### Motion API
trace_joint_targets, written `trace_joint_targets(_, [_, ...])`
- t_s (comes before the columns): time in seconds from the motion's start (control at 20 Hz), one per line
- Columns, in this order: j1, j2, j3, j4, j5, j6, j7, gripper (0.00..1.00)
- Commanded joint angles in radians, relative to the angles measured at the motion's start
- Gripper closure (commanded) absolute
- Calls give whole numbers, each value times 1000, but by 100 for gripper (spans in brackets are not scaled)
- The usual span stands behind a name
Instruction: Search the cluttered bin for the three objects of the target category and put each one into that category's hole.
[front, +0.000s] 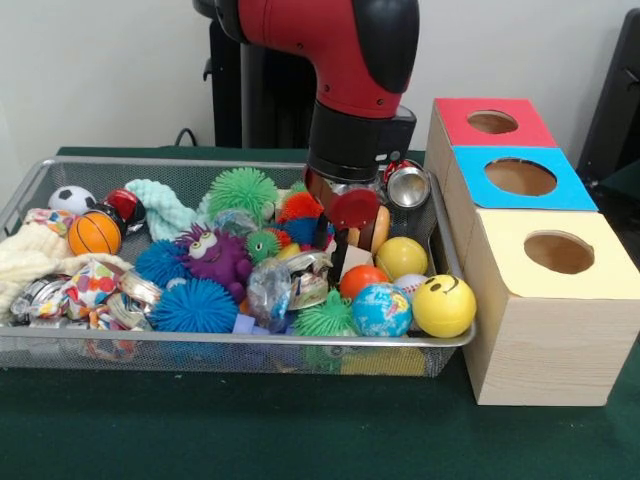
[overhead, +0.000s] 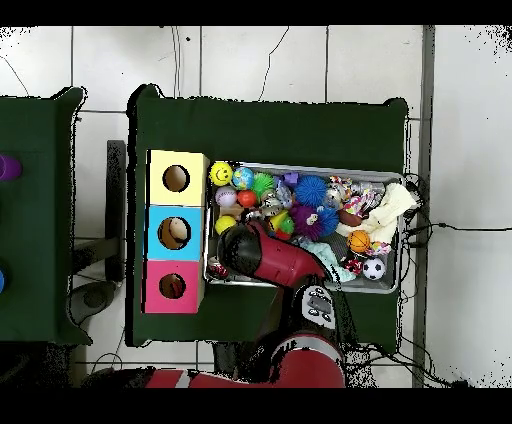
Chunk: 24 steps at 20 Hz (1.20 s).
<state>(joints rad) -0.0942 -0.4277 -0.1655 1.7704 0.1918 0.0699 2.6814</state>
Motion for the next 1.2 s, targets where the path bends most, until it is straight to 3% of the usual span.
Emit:
trace_joint_targets(0.05, [-44, 184, 55, 19, -19, -121, 103, 0])
trace_joint_targets(0.5, [-115, 312, 52, -9, -124, -304, 43, 0])
trace_joint_targets(0.9, [-164, 371, 45, -15, -214, -413, 36, 0])
trace_joint_targets(1.2, [-250, 368, 47, -1, -379, -455, 21, 0])
